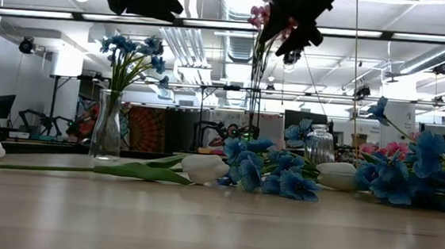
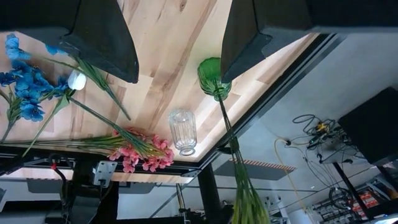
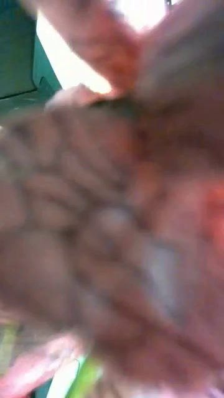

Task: Sort flowers into vase by color
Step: Put the top left pink flowers into the green vase

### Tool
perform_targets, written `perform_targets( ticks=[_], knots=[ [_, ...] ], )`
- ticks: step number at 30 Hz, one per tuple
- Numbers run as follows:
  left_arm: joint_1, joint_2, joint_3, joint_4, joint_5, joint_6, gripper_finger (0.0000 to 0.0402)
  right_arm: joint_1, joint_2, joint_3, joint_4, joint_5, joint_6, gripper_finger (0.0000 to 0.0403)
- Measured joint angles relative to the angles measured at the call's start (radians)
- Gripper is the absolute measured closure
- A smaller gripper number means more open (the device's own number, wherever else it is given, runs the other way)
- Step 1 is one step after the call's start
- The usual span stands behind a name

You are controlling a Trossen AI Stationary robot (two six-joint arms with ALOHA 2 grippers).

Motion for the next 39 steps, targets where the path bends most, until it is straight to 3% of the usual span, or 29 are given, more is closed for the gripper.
perform_targets(
  ticks=[16,19,24,27,31,35,39],
  knots=[
    [0.001,0.011,0.000,0.023,0.031,-0.021,0.0192,0.000,-0.078,0.004,-0.044,0.002,0.009,0.0053],
    [0.001,0.062,0.000,0.134,0.053,0.034,0.0192,0.000,-0.084,0.004,-0.037,0.002,0.002,0.0053],
    [0.026,0.225,0.000,0.499,0.057,0.190,0.0192,0.000,-0.088,0.004,-0.028,0.000,-0.011,0.0053],
    [0.078,0.314,0.021,0.631,0.057,0.234,0.0192,0.000,-0.088,0.004,-0.028,0.000,-0.020,0.0053],
    [0.169,0.399,0.065,0.708,0.064,0.251,0.0192,0.000,-0.087,0.004,-0.025,-0.002,-0.027,0.0053],
    [0.250,0.469,0.092,0.768,0.171,0.259,0.0192,0.000,-0.087,0.004,-0.023,-0.002,-0.044,0.0053],
    [0.314,0.532,0.117,0.819,0.212,0.242,0.0192,0.000,-0.087,0.004,-0.021,-0.004,-0.050,0.0053]
  ],
)
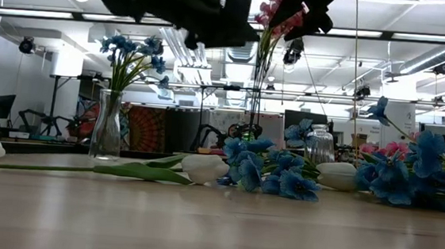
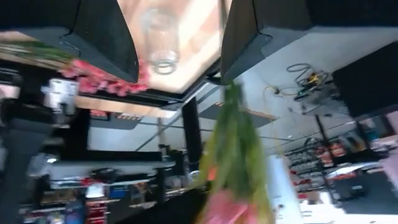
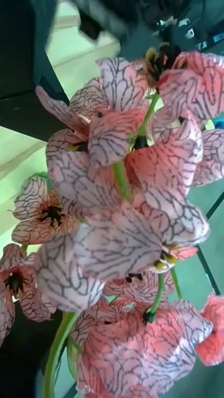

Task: Sort flowers into vase by color
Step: Put the top left pink flowers into the green vase

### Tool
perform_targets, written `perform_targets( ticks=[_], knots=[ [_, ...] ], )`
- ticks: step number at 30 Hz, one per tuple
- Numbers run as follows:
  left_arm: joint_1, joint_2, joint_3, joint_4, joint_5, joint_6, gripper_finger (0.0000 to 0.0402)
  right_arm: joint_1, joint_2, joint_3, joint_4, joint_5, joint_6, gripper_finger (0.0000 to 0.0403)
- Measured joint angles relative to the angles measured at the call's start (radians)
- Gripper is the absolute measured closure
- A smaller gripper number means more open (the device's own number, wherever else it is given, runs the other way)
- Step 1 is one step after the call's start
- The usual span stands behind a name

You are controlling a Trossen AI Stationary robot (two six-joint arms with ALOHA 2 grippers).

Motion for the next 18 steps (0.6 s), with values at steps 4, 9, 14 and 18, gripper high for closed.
perform_targets(
  ticks=[4,9,14,18],
  knots=[
    [0.027,0.047,0.003,0.086,-0.001,0.025,0.0192,0.000,0.000,0.000,0.000,0.000,-0.003,0.0053],
    [0.060,0.064,0.005,0.106,0.064,0.024,0.0189,0.000,0.000,0.000,0.000,0.000,-0.017,0.0053],
    [0.097,0.096,0.026,0.111,0.093,0.013,0.0169,0.000,0.000,0.000,0.004,0.000,-0.021,0.0053],
    [0.131,0.152,0.068,0.111,0.096,0.006,0.0158,0.000,0.001,0.000,0.004,0.000,-0.021,0.0053]
  ],
)
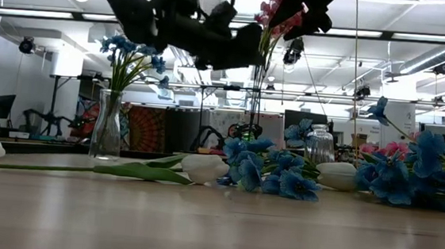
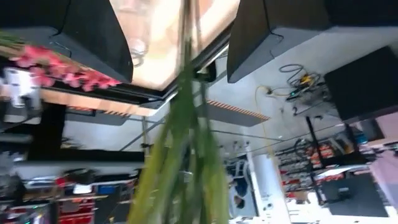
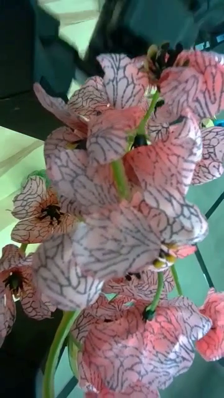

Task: Sort flowers into vase by color
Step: Put the top left pink flowers into the green vase

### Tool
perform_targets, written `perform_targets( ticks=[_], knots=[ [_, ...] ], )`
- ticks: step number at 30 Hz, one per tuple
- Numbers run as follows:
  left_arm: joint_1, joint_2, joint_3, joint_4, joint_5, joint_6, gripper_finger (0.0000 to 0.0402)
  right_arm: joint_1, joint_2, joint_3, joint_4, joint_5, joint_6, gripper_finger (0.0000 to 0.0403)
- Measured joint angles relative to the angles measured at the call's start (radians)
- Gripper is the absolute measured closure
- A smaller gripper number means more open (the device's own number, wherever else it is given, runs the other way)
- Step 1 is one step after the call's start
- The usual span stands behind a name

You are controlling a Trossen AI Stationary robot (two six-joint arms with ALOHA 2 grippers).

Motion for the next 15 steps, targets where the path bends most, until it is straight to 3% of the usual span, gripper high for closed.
perform_targets(
  ticks=[7,15],
  knots=[
    [0.018,0.065,0.048,0.000,0.012,0.036,0.0162,0.000,0.000,0.000,-0.001,0.000,-0.008,0.0053],
    [0.026,0.070,0.058,0.000,-0.073,0.037,0.0224,0.000,0.000,0.000,-0.004,0.000,-0.009,0.0053]
  ],
)
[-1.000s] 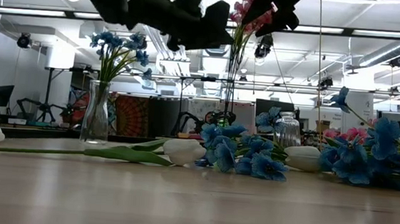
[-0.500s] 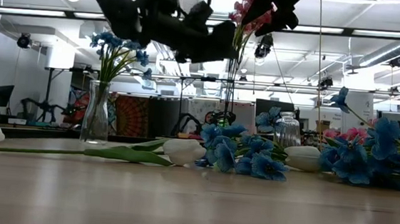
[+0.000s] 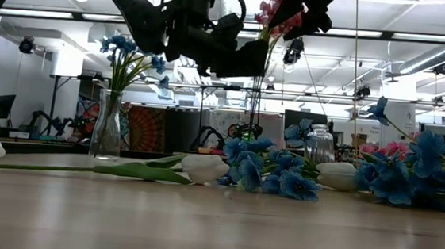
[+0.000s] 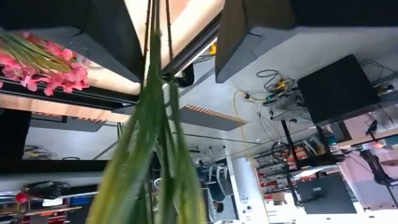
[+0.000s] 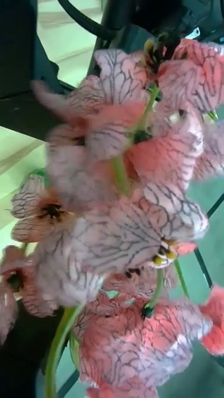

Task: Sort flowers into vase by color
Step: Put the top left pink flowers into the green vase, then put the middle right white flower into the right transparent vase

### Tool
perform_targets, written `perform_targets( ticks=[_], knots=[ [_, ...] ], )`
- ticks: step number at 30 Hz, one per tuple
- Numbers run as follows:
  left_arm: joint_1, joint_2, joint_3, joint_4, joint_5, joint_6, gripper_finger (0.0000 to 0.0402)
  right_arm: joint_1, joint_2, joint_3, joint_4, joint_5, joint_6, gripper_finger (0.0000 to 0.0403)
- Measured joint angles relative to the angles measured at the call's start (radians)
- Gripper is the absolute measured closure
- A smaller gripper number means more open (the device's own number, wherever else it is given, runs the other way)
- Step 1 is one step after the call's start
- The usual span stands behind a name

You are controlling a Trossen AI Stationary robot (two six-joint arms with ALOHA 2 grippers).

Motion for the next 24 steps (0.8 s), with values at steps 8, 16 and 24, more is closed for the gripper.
perform_targets(
  ticks=[8,16,24],
  knots=[
    [0.022,0.000,0.000,-0.028,-0.038,-0.055,0.0275,0.000,0.000,0.000,-0.002,-0.004,0.010,0.0053],
    [0.017,-0.002,0.000,-0.047,-0.049,-0.071,0.0287,0.000,-0.009,0.000,-0.036,-0.004,0.030,0.0053],
    [-0.039,-0.078,0.000,-0.266,-0.053,-0.071,0.0287,0.000,-0.057,0.000,-0.081,-0.004,0.043,0.0053]
  ],
)
